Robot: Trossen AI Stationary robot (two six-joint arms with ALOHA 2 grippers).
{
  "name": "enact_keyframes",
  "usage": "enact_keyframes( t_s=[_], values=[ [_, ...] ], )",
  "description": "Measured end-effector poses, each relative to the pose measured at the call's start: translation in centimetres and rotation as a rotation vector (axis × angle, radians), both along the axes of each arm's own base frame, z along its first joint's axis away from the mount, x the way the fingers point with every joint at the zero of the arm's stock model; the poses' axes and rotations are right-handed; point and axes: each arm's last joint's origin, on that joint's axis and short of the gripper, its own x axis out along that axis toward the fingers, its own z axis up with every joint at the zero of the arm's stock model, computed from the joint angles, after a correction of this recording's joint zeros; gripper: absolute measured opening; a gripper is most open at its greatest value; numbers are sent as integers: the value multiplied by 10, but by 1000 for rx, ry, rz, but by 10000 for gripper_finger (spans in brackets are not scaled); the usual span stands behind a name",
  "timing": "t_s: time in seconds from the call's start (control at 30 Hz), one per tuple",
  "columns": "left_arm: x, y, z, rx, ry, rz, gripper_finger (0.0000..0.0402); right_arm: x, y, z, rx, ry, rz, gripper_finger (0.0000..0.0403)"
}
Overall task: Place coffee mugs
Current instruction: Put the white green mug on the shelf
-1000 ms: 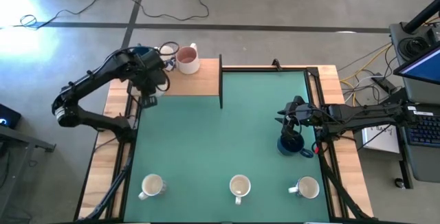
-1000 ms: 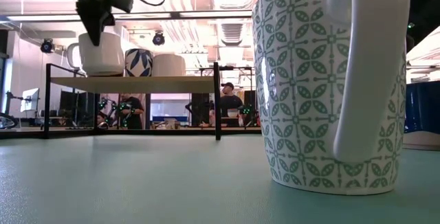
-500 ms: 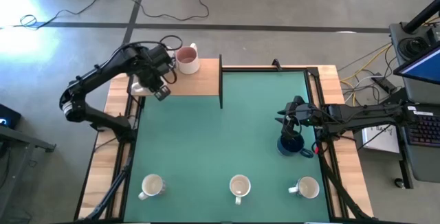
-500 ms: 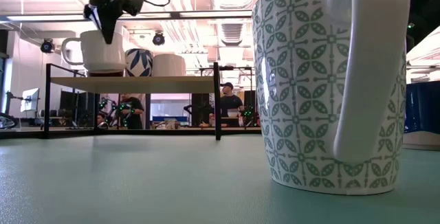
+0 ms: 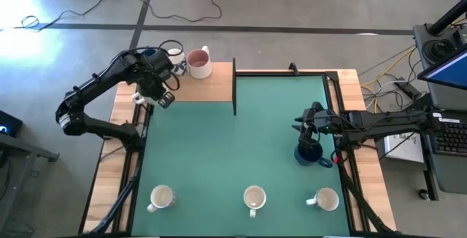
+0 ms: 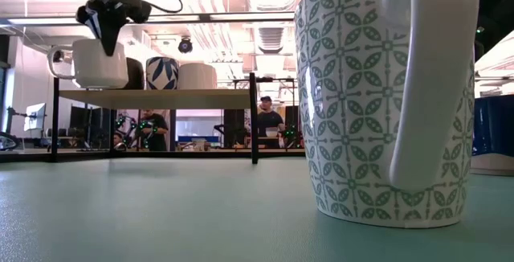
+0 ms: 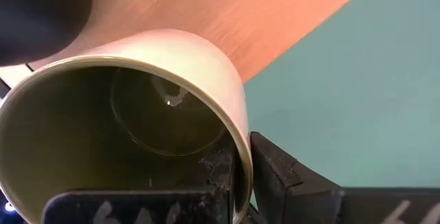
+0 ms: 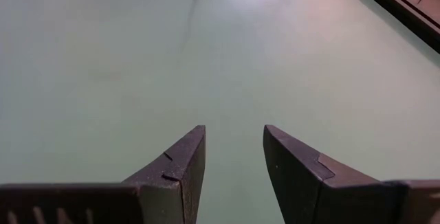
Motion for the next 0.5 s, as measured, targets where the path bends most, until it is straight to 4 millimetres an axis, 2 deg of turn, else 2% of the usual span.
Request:
enact_keyframes(
  t_s=[0.37, 0.5],
  values=[
    [-6, 11, -4, -10, 23, 39, 17, 0, 0, 0, 0, 0, 0, 137],
    [-7, 12, -4, 4, 33, 44, 35, 0, 0, 0, 0, 0, 0, 137]
  ],
)
